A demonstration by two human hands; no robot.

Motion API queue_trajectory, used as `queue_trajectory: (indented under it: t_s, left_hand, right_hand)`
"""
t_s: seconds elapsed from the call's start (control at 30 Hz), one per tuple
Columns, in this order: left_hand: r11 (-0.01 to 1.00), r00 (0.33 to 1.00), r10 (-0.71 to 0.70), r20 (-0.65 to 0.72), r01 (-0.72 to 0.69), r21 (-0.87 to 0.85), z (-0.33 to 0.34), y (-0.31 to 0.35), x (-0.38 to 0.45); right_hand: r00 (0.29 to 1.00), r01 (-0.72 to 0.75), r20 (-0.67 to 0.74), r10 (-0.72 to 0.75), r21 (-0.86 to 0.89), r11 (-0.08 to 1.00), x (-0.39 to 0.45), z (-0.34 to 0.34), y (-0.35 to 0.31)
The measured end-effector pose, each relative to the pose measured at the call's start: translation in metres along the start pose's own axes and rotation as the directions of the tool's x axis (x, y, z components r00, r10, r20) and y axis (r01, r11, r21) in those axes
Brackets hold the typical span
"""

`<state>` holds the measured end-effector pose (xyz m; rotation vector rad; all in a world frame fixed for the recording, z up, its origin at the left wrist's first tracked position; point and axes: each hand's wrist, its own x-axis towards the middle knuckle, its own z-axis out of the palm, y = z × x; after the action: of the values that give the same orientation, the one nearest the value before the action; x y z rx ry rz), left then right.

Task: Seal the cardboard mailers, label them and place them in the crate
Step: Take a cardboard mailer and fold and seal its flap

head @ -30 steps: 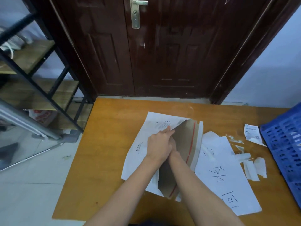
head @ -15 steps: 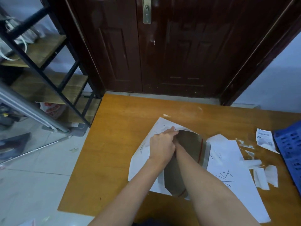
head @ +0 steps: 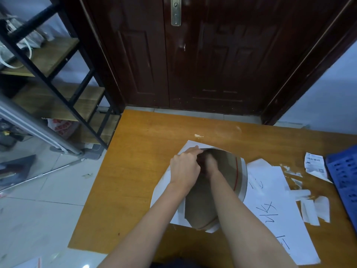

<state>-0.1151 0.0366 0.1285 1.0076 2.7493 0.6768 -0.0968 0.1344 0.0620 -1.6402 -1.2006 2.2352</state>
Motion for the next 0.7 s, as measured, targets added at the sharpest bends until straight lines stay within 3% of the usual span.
queue_trajectory:
  t_s: [0.1, 0.2, 0.27, 0.37, 0.5, 0.53, 0.57, 0.63, 0.7]
  left_hand:
    - [1.000, 1.000, 0.003, -0.024, -0.004, -0.004, -0.002, -0.001, -0.002]
    - [1.000, 0.999, 0.014, -0.048, -0.015, -0.014, 0.001, 0.003, -0.004]
    - [0.999, 0.998, 0.038, -0.049, -0.039, -0.023, 0.004, 0.005, -0.004]
    - [0.996, 0.996, 0.079, -0.029, -0.081, -0.045, 0.006, 0.006, -0.005]
    - [0.994, 0.994, 0.107, 0.006, -0.106, -0.028, 0.011, 0.005, -0.007]
    - [0.992, 0.993, 0.120, -0.003, -0.120, -0.025, 0.013, 0.003, -0.009]
    - [0.992, 0.993, 0.120, -0.013, -0.121, -0.028, 0.014, 0.000, -0.010]
    - [0.991, 0.990, 0.127, -0.060, -0.129, -0.031, 0.018, -0.008, -0.012]
    - [0.991, 0.987, 0.126, -0.103, -0.130, -0.034, 0.021, -0.012, -0.012]
  right_hand:
    - [0.992, -0.114, -0.023, 0.123, 0.242, 0.964, -0.003, -0.009, -0.013]
    - [0.993, -0.105, -0.031, 0.117, 0.253, 0.962, -0.004, -0.013, -0.022]
    - [0.996, -0.093, 0.035, 0.087, 0.240, 0.966, -0.003, -0.008, -0.019]
    - [0.992, 0.082, 0.102, -0.074, -0.081, 0.993, -0.002, -0.009, 0.007]
    - [0.985, 0.171, 0.042, -0.165, -0.235, 0.957, -0.014, 0.011, 0.066]
    - [0.953, 0.264, -0.057, -0.299, -0.335, 0.905, -0.019, 0.009, 0.062]
    - [0.883, 0.362, -0.053, -0.466, -0.552, 0.751, -0.024, 0.018, 0.051]
    - [0.912, 0.263, 0.004, -0.410, -0.774, 0.577, -0.034, 0.035, 0.054]
    - [0.870, 0.207, 0.019, -0.493, -0.922, 0.328, -0.024, 0.030, 0.059]
